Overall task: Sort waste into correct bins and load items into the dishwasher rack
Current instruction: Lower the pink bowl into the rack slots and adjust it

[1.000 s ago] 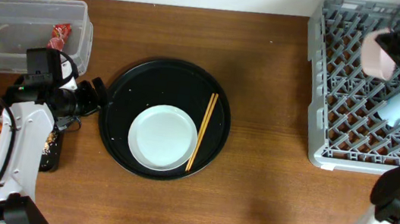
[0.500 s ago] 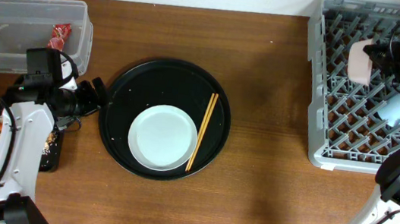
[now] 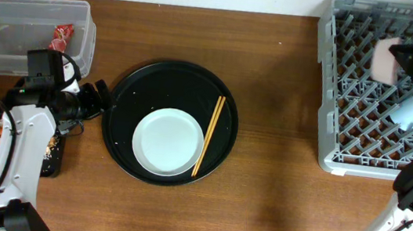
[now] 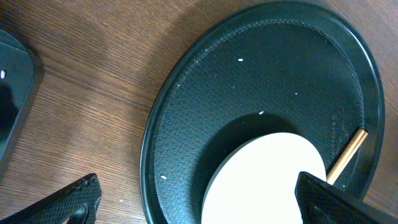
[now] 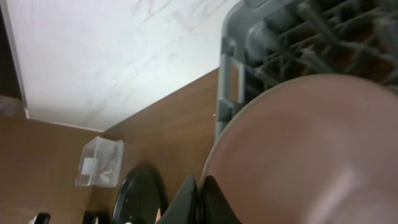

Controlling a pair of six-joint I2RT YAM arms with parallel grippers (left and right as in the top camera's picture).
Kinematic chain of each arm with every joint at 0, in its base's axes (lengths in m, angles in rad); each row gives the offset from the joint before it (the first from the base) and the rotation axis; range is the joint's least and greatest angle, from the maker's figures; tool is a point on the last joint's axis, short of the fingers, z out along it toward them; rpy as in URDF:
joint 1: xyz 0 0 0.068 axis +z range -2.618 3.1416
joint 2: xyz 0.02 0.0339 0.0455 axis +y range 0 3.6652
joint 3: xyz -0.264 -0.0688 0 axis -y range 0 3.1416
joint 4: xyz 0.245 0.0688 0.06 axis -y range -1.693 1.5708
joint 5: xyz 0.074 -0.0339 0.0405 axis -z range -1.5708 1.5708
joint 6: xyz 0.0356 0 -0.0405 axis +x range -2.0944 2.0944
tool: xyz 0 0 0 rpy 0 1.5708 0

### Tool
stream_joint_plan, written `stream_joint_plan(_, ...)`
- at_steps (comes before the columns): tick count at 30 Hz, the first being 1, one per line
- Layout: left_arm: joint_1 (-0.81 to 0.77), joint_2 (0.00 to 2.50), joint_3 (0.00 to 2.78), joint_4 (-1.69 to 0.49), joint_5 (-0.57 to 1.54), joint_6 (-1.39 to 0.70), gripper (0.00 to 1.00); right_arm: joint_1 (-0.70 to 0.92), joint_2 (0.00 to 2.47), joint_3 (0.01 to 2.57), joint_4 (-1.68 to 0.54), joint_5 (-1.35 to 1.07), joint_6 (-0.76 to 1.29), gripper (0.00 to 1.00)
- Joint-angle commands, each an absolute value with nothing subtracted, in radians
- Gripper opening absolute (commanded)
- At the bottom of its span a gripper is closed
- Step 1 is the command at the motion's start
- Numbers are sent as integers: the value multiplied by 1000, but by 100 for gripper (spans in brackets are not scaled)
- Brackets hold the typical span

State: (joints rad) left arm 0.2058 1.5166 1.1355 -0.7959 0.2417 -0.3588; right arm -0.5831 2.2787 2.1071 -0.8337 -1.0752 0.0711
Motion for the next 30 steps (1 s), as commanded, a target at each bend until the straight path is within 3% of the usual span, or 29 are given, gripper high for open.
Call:
stream_joint_plan(1,204,1520,1135,-794,239,-343,99,-599,2297,2107,-825,-1087,71,4)
stream_joint_plan(10,204,1520,1135,-794,238,-343,99,-607,2297,2107,-786,-1198,88,4)
stream_joint_plan(30,204,1520,1135,-794,239,-343,99,-559,2389,2099,-637,-1206,245,4)
